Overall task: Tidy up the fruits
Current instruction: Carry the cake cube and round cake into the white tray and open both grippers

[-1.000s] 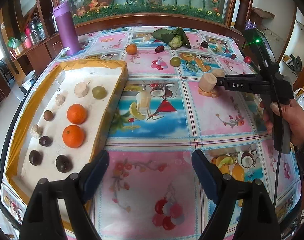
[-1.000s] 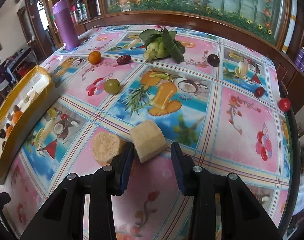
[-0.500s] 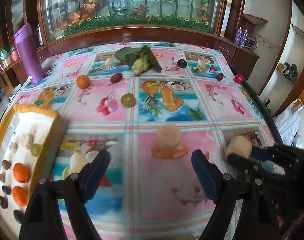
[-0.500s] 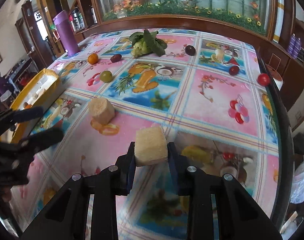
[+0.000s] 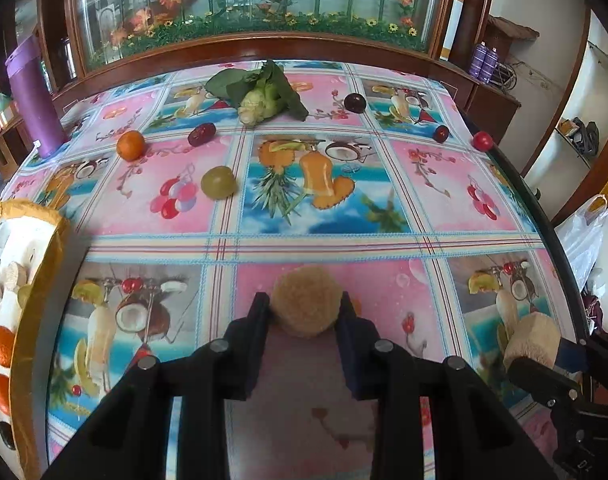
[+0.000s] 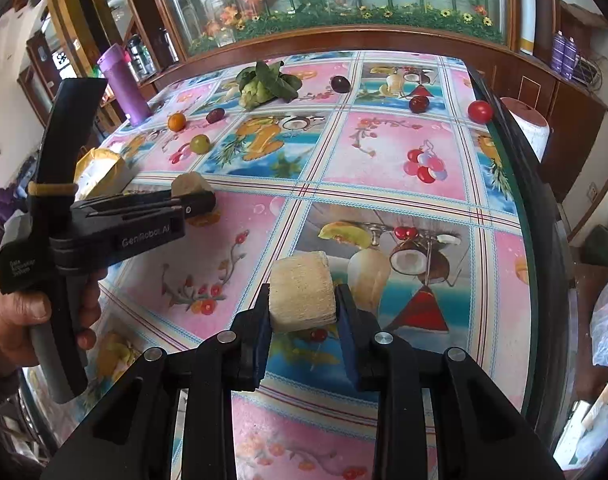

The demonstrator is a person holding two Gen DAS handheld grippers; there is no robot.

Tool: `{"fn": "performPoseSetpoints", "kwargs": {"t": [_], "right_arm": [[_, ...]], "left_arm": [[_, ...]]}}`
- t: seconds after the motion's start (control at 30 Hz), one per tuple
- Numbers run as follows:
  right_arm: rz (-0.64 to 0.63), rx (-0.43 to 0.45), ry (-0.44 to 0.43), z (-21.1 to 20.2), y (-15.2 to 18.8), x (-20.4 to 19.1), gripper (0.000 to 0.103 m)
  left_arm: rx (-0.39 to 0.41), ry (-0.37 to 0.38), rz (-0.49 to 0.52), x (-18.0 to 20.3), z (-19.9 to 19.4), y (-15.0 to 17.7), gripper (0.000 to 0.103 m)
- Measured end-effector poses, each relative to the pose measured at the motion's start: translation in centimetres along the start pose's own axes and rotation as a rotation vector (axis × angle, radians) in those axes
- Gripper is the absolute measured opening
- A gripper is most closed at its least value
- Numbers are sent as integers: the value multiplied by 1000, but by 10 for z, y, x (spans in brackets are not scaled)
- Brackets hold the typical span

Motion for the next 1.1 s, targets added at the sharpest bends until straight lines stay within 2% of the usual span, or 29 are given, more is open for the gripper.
{"fn": "performPoseSetpoints", "kwargs": {"t": [0.2,0.37,0.7,0.87,1.1], "right_arm": [[-34,12,-1,-7,5,-18,29],[-69,-1,4,-15,18,-44,29],[-37,-24,7,-27,42,-91,29],[-50,-31,-7,-22,36,-119,29],[-113,-12,-42,-14,9,-163,29]], "left_arm": [[-19,-6,-38,-20,-32,29,35],[7,-2,-36,-36,-67,48,35],[46,43,-38,-81,-123,73,35],[70,49,-59,-107,-139,75,35],[102,29,-99,-145,-153,71,35]]}}
Point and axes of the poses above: each gripper's, at about its wrist camera, not at the fingertips, and z roughly the way its jaws point, x to its right, y to its underside, the point moved 5 cm from there along z, roughly the way its jaws point, and after that the axes turned 12 degrees about -z, right-handed, at the moved point
